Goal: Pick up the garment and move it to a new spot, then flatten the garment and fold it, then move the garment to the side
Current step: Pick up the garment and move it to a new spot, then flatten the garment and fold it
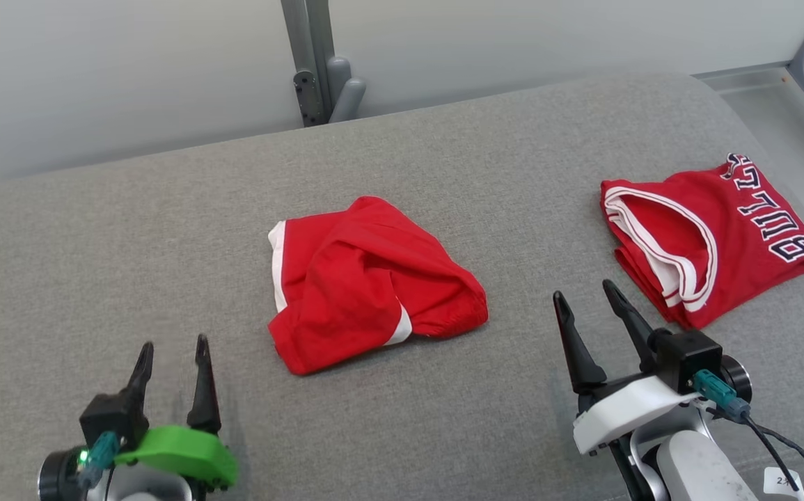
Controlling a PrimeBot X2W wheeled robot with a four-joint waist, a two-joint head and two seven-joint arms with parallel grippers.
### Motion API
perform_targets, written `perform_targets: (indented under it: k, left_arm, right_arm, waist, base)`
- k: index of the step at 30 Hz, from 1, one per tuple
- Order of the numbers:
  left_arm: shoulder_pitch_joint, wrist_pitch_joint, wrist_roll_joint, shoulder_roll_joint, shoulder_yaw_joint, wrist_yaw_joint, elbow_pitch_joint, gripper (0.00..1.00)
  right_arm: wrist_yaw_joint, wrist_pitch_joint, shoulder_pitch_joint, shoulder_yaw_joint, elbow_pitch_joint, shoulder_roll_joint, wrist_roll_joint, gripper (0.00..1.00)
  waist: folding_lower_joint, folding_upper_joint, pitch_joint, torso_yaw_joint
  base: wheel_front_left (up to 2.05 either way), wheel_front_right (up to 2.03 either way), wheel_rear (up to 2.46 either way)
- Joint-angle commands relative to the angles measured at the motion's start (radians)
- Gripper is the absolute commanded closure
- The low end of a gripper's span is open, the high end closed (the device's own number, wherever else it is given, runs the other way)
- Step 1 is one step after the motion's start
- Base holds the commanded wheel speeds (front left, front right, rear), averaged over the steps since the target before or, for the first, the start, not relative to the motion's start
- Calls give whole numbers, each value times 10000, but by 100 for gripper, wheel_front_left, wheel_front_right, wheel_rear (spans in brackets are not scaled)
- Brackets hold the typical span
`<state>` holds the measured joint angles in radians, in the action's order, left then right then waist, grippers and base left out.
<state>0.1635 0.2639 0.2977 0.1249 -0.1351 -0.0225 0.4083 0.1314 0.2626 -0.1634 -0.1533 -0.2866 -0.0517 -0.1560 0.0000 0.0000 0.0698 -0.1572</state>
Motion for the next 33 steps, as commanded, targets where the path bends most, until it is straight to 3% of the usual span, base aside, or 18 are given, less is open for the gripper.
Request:
perform_targets:
  k: [1, 10, 15, 23, 33]
  left_arm:
    - [-409, -2, -176, -62, 266, 2, -88, 0]
    - [-2359, -2, -952, -619, 1756, 157, -876, 0]
    - [-2679, -2, -1162, -692, 1983, 351, -1001, 0]
    - [-2178, -2, -919, -734, 1406, 469, -947, 0]
    - [-1623, -2, -682, -725, 430, 373, -780, 0]
  right_arm:
    - [-16, 26, 167, -26, -30, -15, 59, 0]
    - [-16, 26, 446, -14, -187, -6, 76, 0]
    - [-16, 26, 546, -34, -230, -6, 76, 0]
    - [-15, 26, 310, -593, -574, -50, -134, 0]
    - [-16, 26, -862, -1847, -1881, -135, -1215, 0]
  waist:
    - [0, 0, -317, 289]
    - [0, 0, -677, 811]
    - [0, 0, -650, 958]
    - [0, 0, -257, 1449]
    - [0, 0, 496, 2876]
  base:
    - [0, 0, 0]
    - [0, 0, 0]
    - [0, 0, 0]
    - [0, 0, 0]
    - [0, 0, 0]
